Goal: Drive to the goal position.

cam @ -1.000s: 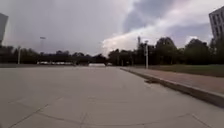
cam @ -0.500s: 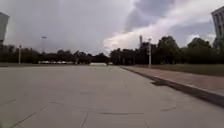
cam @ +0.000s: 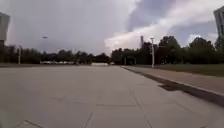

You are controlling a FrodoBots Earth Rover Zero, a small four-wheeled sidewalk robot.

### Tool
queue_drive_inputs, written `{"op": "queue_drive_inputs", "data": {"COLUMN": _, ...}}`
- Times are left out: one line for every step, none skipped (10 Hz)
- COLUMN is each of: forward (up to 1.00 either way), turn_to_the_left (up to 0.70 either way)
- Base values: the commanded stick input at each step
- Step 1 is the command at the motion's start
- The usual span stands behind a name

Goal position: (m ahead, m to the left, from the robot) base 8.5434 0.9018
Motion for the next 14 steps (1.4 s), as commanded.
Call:
{"op": "queue_drive_inputs", "data": {"forward": 1.0, "turn_to_the_left": 0.0}}
{"op": "queue_drive_inputs", "data": {"forward": 1.0, "turn_to_the_left": 0.0}}
{"op": "queue_drive_inputs", "data": {"forward": 1.0, "turn_to_the_left": 0.0}}
{"op": "queue_drive_inputs", "data": {"forward": 1.0, "turn_to_the_left": 0.0}}
{"op": "queue_drive_inputs", "data": {"forward": 1.0, "turn_to_the_left": 0.0}}
{"op": "queue_drive_inputs", "data": {"forward": 1.0, "turn_to_the_left": 0.0}}
{"op": "queue_drive_inputs", "data": {"forward": 1.0, "turn_to_the_left": 0.0}}
{"op": "queue_drive_inputs", "data": {"forward": 1.0, "turn_to_the_left": 0.0}}
{"op": "queue_drive_inputs", "data": {"forward": 1.0, "turn_to_the_left": 0.0}}
{"op": "queue_drive_inputs", "data": {"forward": 1.0, "turn_to_the_left": 0.0}}
{"op": "queue_drive_inputs", "data": {"forward": 1.0, "turn_to_the_left": 0.0}}
{"op": "queue_drive_inputs", "data": {"forward": 1.0, "turn_to_the_left": 0.0}}
{"op": "queue_drive_inputs", "data": {"forward": 1.0, "turn_to_the_left": -0.25}}
{"op": "queue_drive_inputs", "data": {"forward": 1.0, "turn_to_the_left": -0.27}}
